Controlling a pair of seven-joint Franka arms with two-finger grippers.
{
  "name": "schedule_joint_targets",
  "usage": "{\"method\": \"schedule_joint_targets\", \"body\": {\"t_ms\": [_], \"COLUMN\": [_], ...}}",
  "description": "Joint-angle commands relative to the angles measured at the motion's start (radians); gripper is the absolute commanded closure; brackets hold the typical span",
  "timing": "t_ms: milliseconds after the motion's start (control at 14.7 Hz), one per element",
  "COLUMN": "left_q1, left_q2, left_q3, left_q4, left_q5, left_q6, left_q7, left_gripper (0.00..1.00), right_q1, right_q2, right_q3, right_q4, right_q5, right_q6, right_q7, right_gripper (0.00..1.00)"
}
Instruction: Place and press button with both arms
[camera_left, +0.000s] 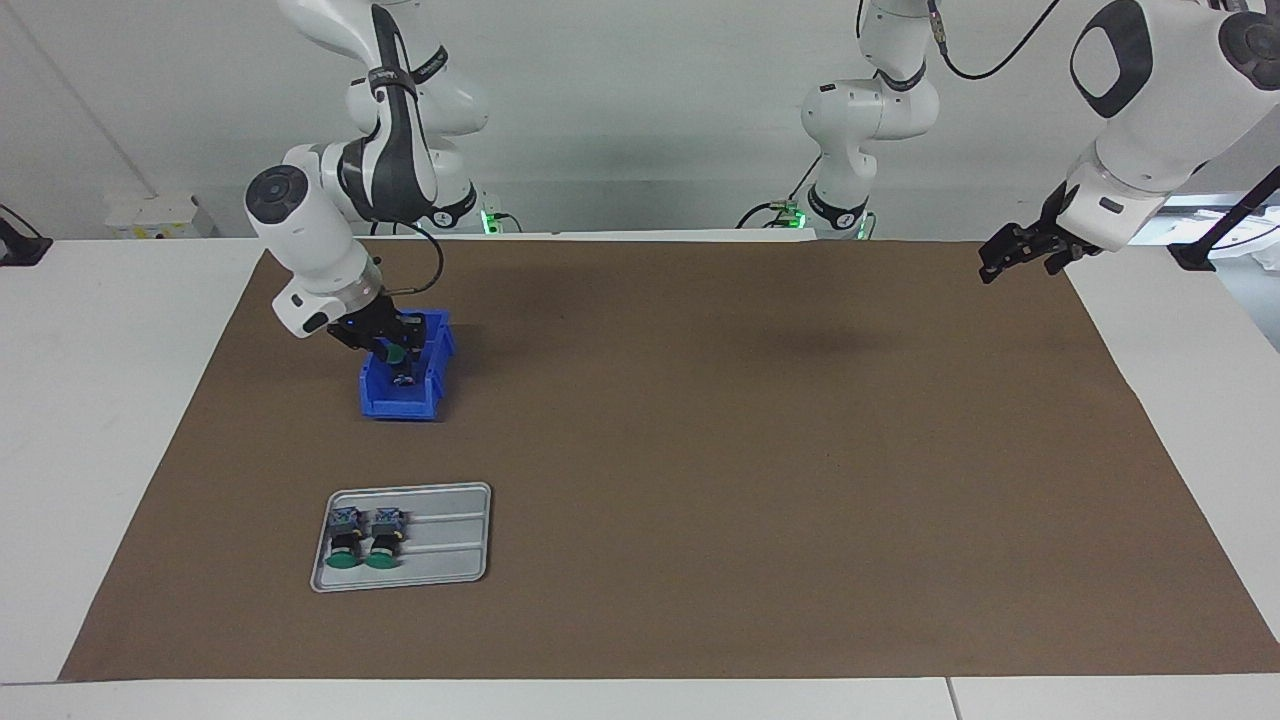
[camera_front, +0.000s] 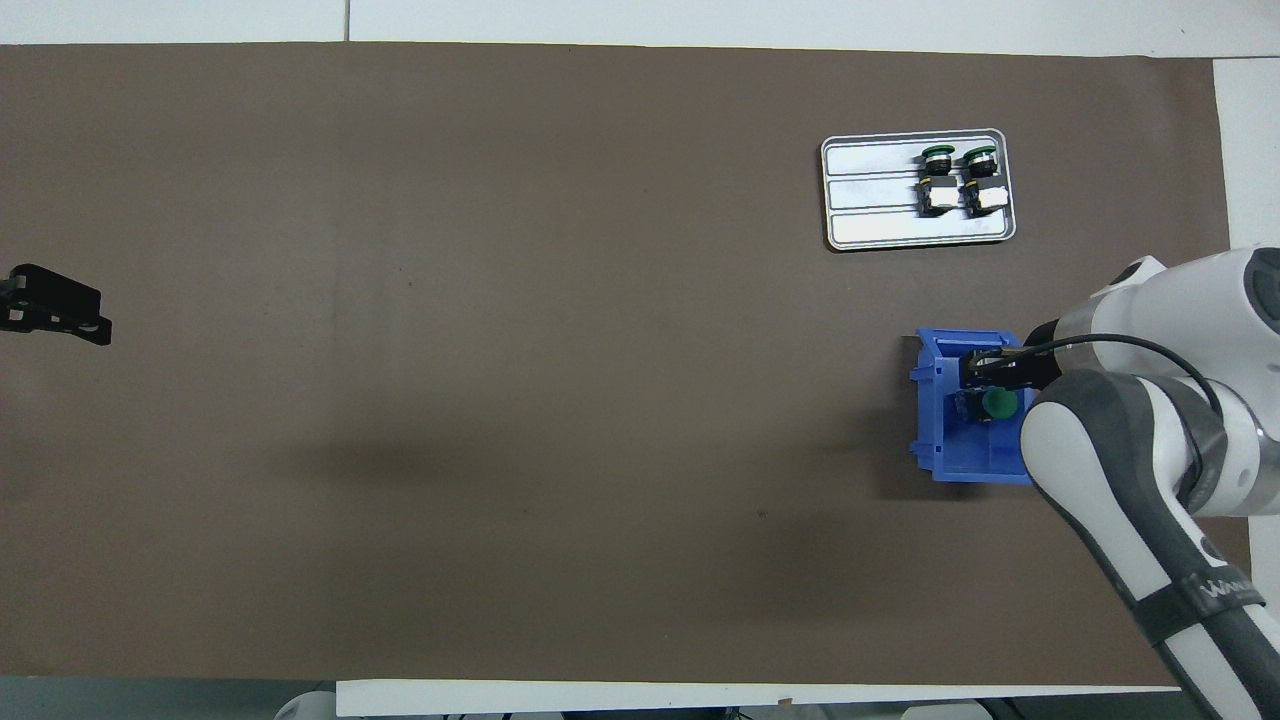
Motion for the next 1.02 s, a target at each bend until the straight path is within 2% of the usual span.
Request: {"method": "schedule_joint_targets", "body": {"t_ms": [0, 68, 339, 475, 950], "left_q1": [0.006, 0.006, 0.005, 0.006, 0.006], "left_q2": [-0.018, -0.018, -0.018, -0.018, -0.019], "left_q3": [0.0, 0.0, 0.0, 0.0, 0.0], "left_q4": [-0.015, -0.015, -0.015, -0.015, -0.015], "left_q5": [-0.008, -0.008, -0.008, -0.008, -0.008], "left_q6": [0.009, 0.009, 0.008, 0.008, 0.009], "left_q7": [-0.01, -0.01, -0.01, -0.01, -0.012], "left_gripper": [0.0, 0.0, 0.0, 0.0, 0.0], "right_q1": [-0.016, -0.018, -0.027, -0.022, -0.025], "right_q2": [-0.003, -0.003, 0.0, 0.045, 0.169], "right_q3": [0.006, 0.006, 0.001, 0.001, 0.015], "right_q4": [0.156, 0.224, 0.455, 0.586, 0.774], "right_q5": [0.003, 0.003, -0.037, -0.069, -0.108], "right_q6": [-0.174, -0.243, -0.472, -0.558, -0.669], "right_q7": [-0.031, -0.031, -0.034, -0.033, -0.033], "right_gripper": [0.21, 0.0, 0.0, 0.0, 0.0]}}
